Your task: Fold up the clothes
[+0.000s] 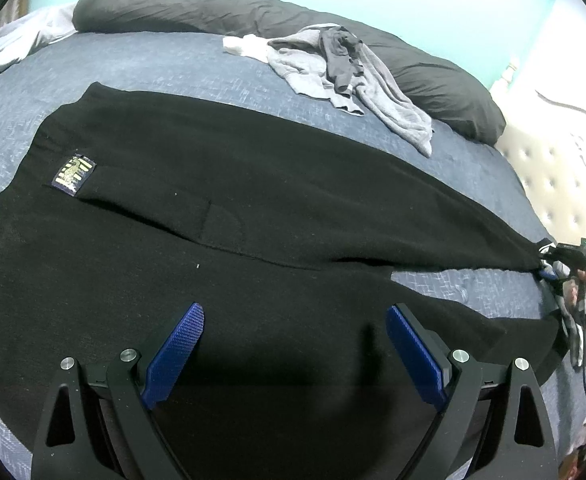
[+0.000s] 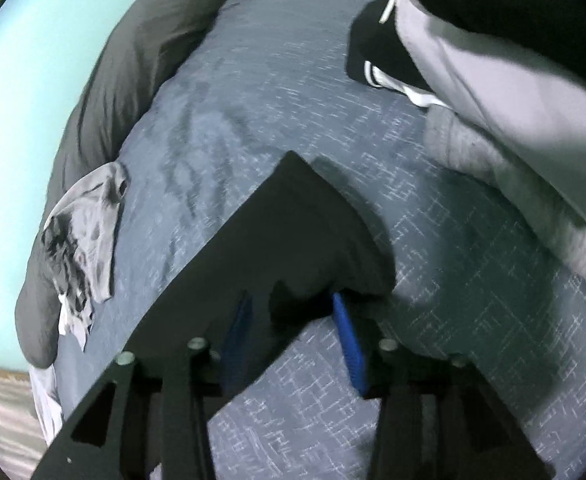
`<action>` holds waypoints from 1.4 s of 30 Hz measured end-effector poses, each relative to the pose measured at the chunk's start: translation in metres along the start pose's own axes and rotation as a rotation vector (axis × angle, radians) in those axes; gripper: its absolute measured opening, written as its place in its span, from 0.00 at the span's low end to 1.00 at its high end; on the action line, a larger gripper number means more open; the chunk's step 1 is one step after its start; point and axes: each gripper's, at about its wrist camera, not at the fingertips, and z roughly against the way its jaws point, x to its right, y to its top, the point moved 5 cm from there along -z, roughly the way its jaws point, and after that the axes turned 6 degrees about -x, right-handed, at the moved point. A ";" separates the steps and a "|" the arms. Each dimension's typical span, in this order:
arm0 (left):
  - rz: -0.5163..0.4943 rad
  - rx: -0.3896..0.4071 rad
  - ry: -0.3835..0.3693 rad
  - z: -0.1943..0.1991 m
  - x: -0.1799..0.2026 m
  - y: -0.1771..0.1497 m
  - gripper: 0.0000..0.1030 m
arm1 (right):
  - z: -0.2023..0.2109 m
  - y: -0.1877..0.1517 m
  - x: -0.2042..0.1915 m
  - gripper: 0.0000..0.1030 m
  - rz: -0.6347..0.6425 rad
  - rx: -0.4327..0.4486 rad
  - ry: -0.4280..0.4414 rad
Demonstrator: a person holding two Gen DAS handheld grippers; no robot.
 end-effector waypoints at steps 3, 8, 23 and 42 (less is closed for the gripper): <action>0.000 -0.002 0.002 -0.001 0.000 0.001 0.92 | -0.010 0.003 0.008 0.44 -0.068 -0.021 -0.001; 0.002 -0.004 0.002 -0.001 0.000 0.001 0.92 | -0.010 0.002 0.010 0.24 -0.092 0.006 -0.045; 0.000 -0.003 0.003 0.000 0.000 0.000 0.92 | 0.017 0.010 -0.001 0.04 0.094 0.185 -0.027; 0.002 -0.003 -0.004 0.000 0.003 0.000 0.92 | 0.007 -0.013 0.026 0.04 0.033 0.093 -0.057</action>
